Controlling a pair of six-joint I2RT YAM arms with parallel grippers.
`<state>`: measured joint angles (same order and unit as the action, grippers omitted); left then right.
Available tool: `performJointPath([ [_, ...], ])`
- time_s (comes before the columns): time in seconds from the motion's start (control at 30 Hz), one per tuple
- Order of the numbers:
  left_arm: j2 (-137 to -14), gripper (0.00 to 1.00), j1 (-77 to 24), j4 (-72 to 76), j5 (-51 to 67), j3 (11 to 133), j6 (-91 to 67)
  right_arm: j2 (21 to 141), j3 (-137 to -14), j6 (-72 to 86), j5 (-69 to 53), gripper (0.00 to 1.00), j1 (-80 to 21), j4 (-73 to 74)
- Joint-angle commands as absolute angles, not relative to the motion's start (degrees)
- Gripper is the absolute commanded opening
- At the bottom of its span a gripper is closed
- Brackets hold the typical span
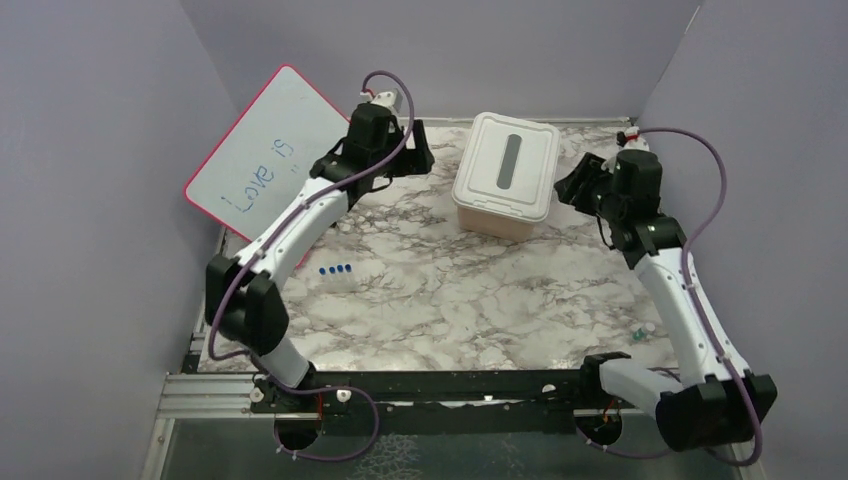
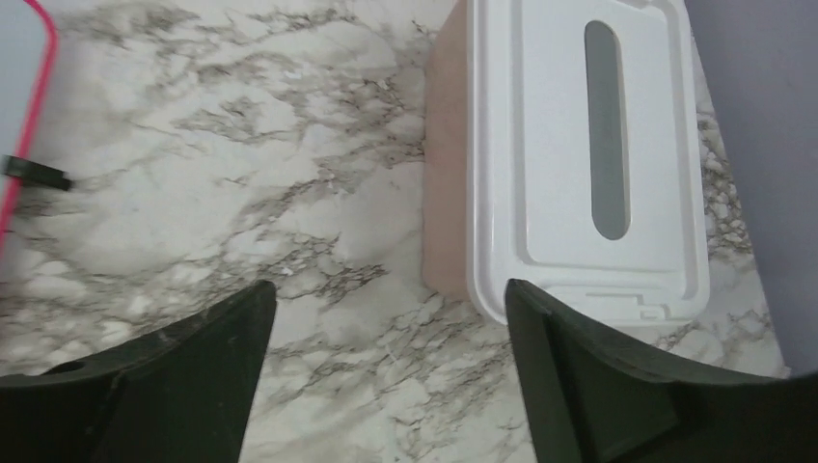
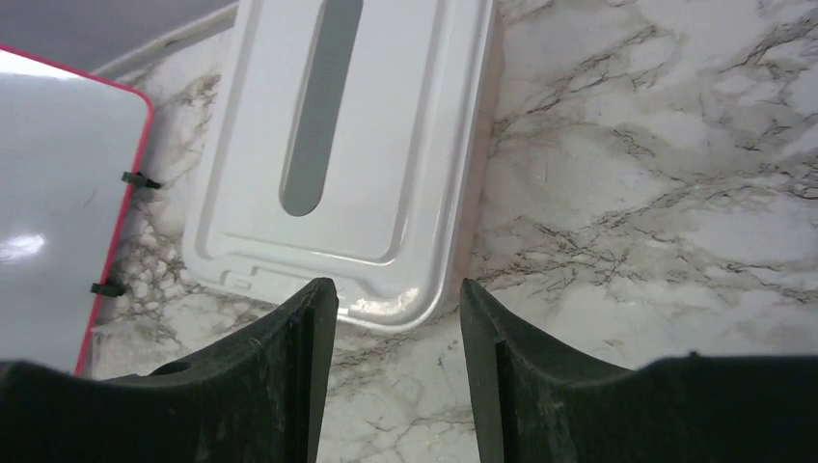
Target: Organize the chemistry lab equipment
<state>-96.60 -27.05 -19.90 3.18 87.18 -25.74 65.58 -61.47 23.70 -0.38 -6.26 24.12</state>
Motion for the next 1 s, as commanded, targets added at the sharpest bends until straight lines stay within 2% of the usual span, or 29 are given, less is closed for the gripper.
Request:
performJointPath([
  [0.0,-82.67,0.98,-26.97,-27.33,-1.74,83.45,-19.69,57.07,-59.02,24.28,1.64,0.55,-5.95,30.80],
  [0.17,-68.29,0.99,-27.00,-32.92,-5.61,75.13,-15.57,46.86,-55.97,22.35,2.67,0.61,-5.93,35.62],
  [0.37,-50.40,0.99,-27.07,-39.59,-16.65,65.50,-13.81,34.32,-54.54,21.00,5.63,0.79,-5.96,41.56],
  [0.47,-43.03,0.99,-27.05,-43.67,-19.18,65.09,-14.57,29.08,-55.35,22.25,7.44,0.86,-5.94,42.83],
  [0.57,-38.41,0.99,-27.07,-48.49,-22.65,67.46,-15.81,26.15,-57.42,23.88,9.45,0.99,-5.94,44.20],
  [0.97,-33.16,0.99,-27.07,-57.79,-28.58,76.66,-15.30,23.65,-62.06,26.76,14.03,1.00,-5.93,48.15],
])
